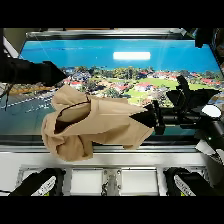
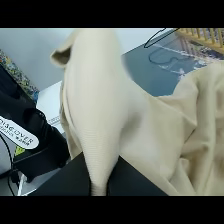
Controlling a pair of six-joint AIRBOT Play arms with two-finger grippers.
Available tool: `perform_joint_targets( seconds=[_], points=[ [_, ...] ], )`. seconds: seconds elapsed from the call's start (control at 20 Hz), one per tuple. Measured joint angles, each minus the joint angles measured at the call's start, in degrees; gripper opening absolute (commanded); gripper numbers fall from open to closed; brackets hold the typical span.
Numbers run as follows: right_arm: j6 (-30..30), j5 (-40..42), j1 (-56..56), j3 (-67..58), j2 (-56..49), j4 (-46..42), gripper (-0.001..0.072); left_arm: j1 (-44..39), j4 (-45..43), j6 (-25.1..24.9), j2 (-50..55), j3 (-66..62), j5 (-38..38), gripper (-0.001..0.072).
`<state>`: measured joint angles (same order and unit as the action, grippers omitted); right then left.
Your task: Fold the clothes and pants, and hang the long-sleeved shirts on hangers.
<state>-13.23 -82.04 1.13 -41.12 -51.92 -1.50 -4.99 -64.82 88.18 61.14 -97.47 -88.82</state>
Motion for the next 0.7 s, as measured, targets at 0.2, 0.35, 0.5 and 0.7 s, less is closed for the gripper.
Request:
perform_joint_targets(
  seconds=[0.2, 0.35, 0.5, 0.7],
  points=[
    [0.0, 0.2, 0.0, 0.0, 0.0, 0.2, 0.0014, 5.8, -0.1, 0.0, -5.1, 2.2, 0.3, 0.0509],
    [0.0, 0.2, 0.0, 0.0, 0.0, 0.2, 0.0015, 10.9, -0.1, 0.0, -10.2, 9.1, 0.4, 0.0509],
    [0.0, 1.0, 0.0, 0.0, 0.0, 1.4, 0.0017, 14.5, 0.2, 0.0, -15.0, 17.0, 1.7, 0.0508],
    [1.2, 5.5, -0.3, -0.4, 0.1, 7.8, 0.0014, 16.4, 0.4, 0.2, -19.5, 24.4, 4.5, 0.0068]
  ],
)
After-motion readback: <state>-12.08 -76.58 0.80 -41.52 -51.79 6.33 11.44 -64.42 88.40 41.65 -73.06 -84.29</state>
